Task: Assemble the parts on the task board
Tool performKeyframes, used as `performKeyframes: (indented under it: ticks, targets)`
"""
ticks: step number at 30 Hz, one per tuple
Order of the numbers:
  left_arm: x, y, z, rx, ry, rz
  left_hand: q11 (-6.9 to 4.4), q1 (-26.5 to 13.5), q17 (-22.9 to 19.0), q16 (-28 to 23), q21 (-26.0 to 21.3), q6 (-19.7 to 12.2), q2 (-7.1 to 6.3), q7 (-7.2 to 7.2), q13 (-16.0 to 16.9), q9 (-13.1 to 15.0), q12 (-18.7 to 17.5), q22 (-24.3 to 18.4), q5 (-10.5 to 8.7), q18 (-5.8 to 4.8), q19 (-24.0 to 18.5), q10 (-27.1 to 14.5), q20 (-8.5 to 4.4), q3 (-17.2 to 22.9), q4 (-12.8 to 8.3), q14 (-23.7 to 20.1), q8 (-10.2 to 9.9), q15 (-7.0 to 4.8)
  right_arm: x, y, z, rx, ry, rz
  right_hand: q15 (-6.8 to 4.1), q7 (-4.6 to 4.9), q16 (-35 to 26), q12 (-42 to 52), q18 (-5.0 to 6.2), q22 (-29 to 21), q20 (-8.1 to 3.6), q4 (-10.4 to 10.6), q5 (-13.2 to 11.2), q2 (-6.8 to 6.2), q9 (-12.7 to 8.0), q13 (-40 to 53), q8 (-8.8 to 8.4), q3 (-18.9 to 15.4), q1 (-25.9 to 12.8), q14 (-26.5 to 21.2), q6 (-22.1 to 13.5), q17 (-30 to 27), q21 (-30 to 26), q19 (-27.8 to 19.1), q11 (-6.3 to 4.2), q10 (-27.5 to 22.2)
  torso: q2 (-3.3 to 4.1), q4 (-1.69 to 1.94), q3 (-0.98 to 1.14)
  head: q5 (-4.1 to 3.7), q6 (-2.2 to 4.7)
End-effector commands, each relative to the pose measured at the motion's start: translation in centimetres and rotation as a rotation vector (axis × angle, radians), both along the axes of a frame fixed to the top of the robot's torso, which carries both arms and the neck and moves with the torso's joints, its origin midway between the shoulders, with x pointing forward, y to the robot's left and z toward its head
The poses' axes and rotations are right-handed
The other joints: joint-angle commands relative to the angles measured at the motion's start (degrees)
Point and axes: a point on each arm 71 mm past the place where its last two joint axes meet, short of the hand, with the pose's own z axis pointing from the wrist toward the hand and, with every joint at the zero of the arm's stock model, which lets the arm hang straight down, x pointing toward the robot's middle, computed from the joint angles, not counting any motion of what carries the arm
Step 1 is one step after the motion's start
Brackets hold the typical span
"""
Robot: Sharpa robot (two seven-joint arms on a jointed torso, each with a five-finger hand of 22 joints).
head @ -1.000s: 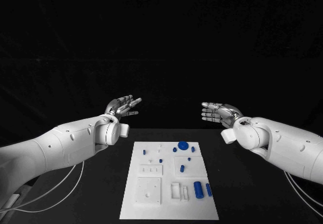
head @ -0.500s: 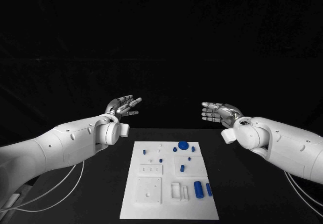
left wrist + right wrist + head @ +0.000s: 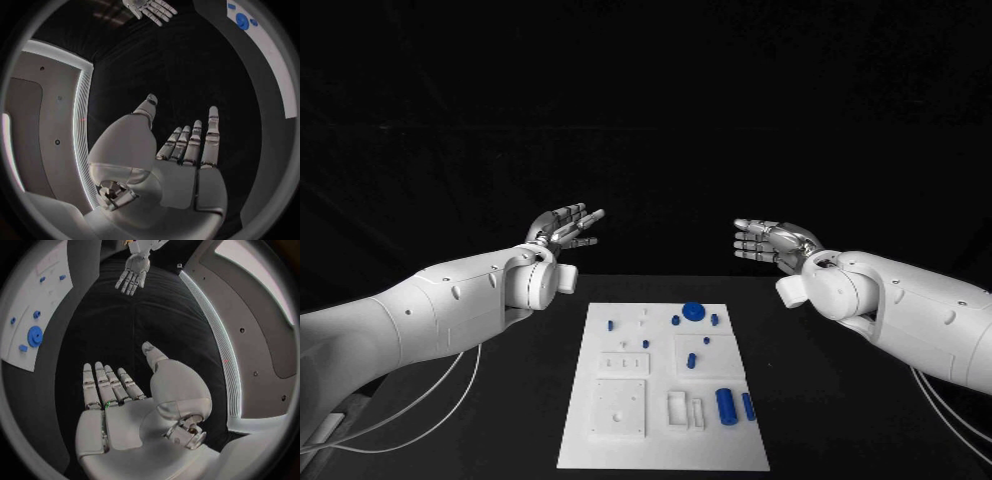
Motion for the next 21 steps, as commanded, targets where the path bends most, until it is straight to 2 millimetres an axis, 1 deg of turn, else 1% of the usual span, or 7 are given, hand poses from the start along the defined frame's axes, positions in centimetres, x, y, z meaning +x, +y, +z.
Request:
performKeyframes:
  ticks: [1, 5, 8, 11, 16, 18, 21]
  targets:
    - [0.0, 0.2, 0.2, -0.003, -0.009, -0.011, -0.14, 0.2, 0.1, 0.2, 0.0, 0.1, -0.27, -0.21, 0.1, 0.1, 0.4, 0.1, 0.12, 0.46, 0.3, -0.2, 0.07, 0.1, 0.1, -0.1, 0.2, -0.02, 0.1, -0.5, 0.0, -0.003, -0.010, 0.002, 0.09, 3.09, 0.2, 0.2, 0.29, 0.1, -0.09, 0.0, 0.2, 0.08, 0.1, 0.1, 0.35, -0.1, 0.6, 0.4, 0.3, 0.1, 0.2, 0.1, 0.18, 0.4, -0.01, 0.03, -0.04, 0.05, 0.03]
    - [0.0, 1.1, 0.4, 0.002, -0.012, 0.008, -0.15, 0.2, 0.1, 0.2, 0.1, 0.1, -0.31, -0.20, 0.1, 0.1, 0.4, 0.1, 0.13, 0.48, 0.4, -0.2, 0.06, 0.2, 0.1, -0.2, 0.2, -0.01, 0.4, -1.9, -0.1, -0.015, -0.014, -0.037, 0.12, 3.13, 0.2, 0.2, 0.26, 0.1, -0.13, -0.1, 0.5, 0.10, 0.1, 0.1, 0.35, -0.1, 0.8, 0.6, 0.4, 0.1, 0.2, 0.2, 0.21, 0.6, 0.04, -0.01, -0.07, 0.02, -0.03]
    - [0.0, 1.5, 0.4, -0.004, -0.008, 0.022, -0.17, 0.2, 0.1, 0.2, 0.1, 0.1, -0.30, -0.23, 0.1, 0.1, 0.4, 0.1, 0.16, 0.50, 0.4, -0.2, 0.07, 0.2, 0.1, -0.2, 0.2, -0.03, 0.6, -2.5, -0.2, -0.017, -0.016, -0.058, 0.10, 3.13, 0.3, 0.2, 0.28, 0.1, -0.15, -0.3, 0.9, 0.19, 0.1, 0.1, 0.36, 0.0, 0.8, 0.8, 0.5, 0.1, 0.2, 0.4, 0.19, 0.7, 0.06, -0.02, -0.04, 0.00, -0.03]
    - [0.1, 1.2, 0.4, -0.014, -0.004, 0.019, -0.17, 0.2, 0.1, 0.2, 0.1, 0.1, -0.27, -0.20, 0.1, 0.1, 0.4, 0.1, 0.18, 0.51, 0.4, -0.2, 0.07, 0.2, 0.0, -0.1, 0.2, -0.05, 0.7, -2.1, -0.2, -0.013, -0.019, -0.057, 0.11, 3.14, 0.3, 0.2, 0.28, 0.1, -0.16, -0.3, 1.0, 0.21, 0.1, 0.1, 0.36, 0.0, 0.8, 0.9, 0.6, 0.1, 0.2, 0.4, 0.21, 0.8, 0.04, 0.01, -0.03, -0.02, 0.01]
    - [0.1, -0.4, 0.4, -0.019, -0.008, -0.023, -0.07, 0.2, 0.1, 0.2, 0.1, 0.0, -0.15, -0.14, 0.1, 0.1, 0.4, 0.1, 0.16, 0.52, 0.4, -0.2, 0.07, 0.2, -0.1, -0.1, 0.2, -0.04, 0.7, -0.5, -0.2, 0.003, -0.021, -0.020, 0.17, 3.22, 0.3, 0.2, 0.22, 0.1, -0.23, -0.5, 1.1, 0.27, 0.1, 0.1, 0.37, 0.1, 0.9, 1.3, 0.8, 0.1, 0.2, 0.6, 0.29, 1.1, 0.06, 0.01, 0.02, 0.27, 0.10]
    - [0.1, -0.6, 0.4, -0.017, -0.009, -0.031, -0.10, 0.4, 0.1, 0.2, 0.0, 0.0, -0.33, -0.15, 0.1, 0.1, 0.4, 0.1, 0.16, 0.52, 0.4, -0.3, 0.07, 0.2, 0.1, -0.3, 0.2, -0.03, 0.7, -0.3, -0.1, 0.004, -0.022, -0.014, 0.19, 3.24, 0.3, 0.2, 0.18, 0.1, -0.25, -0.5, 1.0, 0.25, 0.1, 0.1, 0.37, 0.1, 1.0, 1.2, 0.9, 0.1, 0.2, 0.5, 0.29, 1.2, 0.05, -0.08, 0.00, 0.27, 0.13]
    - [0.1, -0.5, 0.5, -0.013, -0.012, -0.028, -0.10, 0.4, 0.1, 0.2, 0.0, 0.0, -0.33, -0.15, 0.1, 0.1, 0.4, 0.1, 0.16, 0.52, 0.4, -0.3, 0.07, 0.2, 0.1, -0.3, 0.2, -0.03, 0.7, -0.4, -0.1, 0.003, -0.023, -0.015, 0.18, 3.24, 0.3, 0.2, 0.17, 0.1, -0.25, -0.4, 1.0, 0.24, 0.1, 0.1, 0.37, 0.1, 1.0, 1.2, 0.9, 0.1, 0.2, 0.5, 0.29, 1.2, 0.04, -0.08, -0.04, 0.27, 0.14]
